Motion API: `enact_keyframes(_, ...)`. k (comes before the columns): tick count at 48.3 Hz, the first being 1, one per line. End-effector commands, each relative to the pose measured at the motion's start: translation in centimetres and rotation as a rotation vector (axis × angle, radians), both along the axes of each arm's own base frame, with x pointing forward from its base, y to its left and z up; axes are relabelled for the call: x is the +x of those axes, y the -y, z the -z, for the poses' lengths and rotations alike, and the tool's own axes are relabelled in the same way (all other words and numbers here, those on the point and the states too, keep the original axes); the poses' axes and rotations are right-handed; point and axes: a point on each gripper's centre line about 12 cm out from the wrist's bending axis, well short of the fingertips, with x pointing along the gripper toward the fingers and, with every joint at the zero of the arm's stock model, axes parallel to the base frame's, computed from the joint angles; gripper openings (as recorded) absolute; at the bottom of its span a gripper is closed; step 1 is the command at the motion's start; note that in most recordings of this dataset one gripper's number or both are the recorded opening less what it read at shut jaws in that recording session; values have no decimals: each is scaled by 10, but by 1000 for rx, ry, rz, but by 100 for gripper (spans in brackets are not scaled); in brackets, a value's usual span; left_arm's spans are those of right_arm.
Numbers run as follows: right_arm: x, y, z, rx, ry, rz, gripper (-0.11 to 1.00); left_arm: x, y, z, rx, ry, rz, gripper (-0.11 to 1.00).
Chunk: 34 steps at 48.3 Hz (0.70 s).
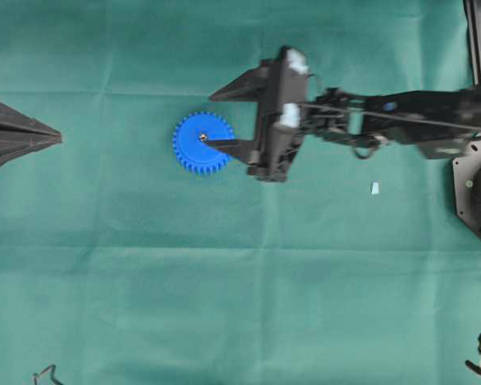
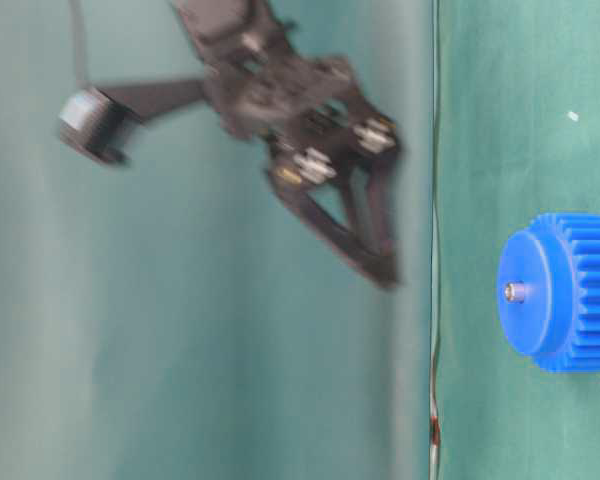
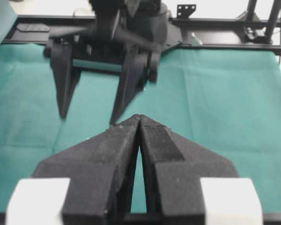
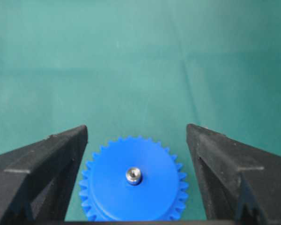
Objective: Insert the shaft into the center hole of the gear.
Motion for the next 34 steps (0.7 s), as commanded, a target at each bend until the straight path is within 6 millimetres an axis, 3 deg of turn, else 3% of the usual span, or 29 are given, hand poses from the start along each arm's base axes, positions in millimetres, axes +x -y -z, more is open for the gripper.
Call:
enact_keyframes(1,-15,-2,-32,-14,83,0,86,2,0,-10,1,26,1,0)
enact_keyframes(7,-39,-5,-46,-20,124,0,86,3,0,-10,3,23,2,0)
enact_keyframes(20,-91,-11,-56,-30,186,4,86,3,0,-10,3,23,1,0)
enact_keyframes(34,-122,-14,-58,-33,222,6,86,3,0,-10,4,23,1,0)
